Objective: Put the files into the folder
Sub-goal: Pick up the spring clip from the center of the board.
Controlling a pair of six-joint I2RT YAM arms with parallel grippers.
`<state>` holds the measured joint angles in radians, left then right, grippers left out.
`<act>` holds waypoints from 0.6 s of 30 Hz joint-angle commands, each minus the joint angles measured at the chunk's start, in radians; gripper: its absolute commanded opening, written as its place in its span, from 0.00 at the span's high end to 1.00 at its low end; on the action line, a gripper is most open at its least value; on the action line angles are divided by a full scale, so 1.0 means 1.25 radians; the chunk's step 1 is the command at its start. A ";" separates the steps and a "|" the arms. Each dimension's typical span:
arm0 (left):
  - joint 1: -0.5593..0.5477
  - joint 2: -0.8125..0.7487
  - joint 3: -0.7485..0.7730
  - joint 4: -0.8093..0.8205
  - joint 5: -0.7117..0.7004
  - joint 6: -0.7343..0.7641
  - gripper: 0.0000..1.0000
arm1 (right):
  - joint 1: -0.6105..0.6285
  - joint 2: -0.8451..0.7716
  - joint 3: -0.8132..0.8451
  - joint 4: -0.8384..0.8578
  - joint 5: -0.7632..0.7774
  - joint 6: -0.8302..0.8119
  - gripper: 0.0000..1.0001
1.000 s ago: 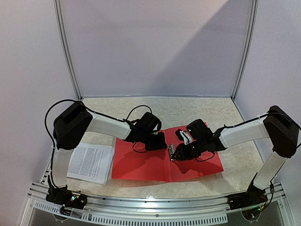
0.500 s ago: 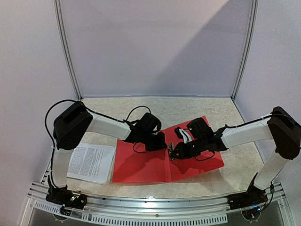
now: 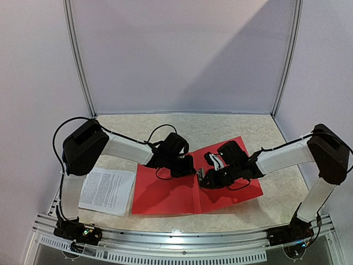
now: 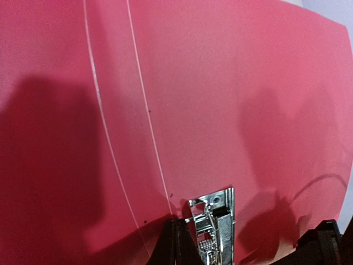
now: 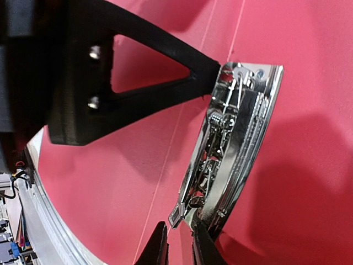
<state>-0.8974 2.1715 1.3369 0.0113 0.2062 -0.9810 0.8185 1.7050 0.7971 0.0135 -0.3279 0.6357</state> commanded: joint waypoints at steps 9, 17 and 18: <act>-0.016 0.005 -0.023 0.008 0.004 -0.001 1.00 | 0.005 0.043 0.004 -0.010 -0.001 0.012 0.86; -0.016 -0.001 -0.022 0.008 0.004 0.002 1.00 | 0.005 0.053 0.000 -0.043 0.023 0.024 0.92; -0.016 -0.002 -0.021 0.008 0.004 0.002 1.00 | 0.005 0.055 -0.001 -0.045 0.023 0.027 0.93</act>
<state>-0.8986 2.1715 1.3266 0.0387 0.2073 -0.9810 0.8200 1.7393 0.7975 0.0147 -0.3309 0.6540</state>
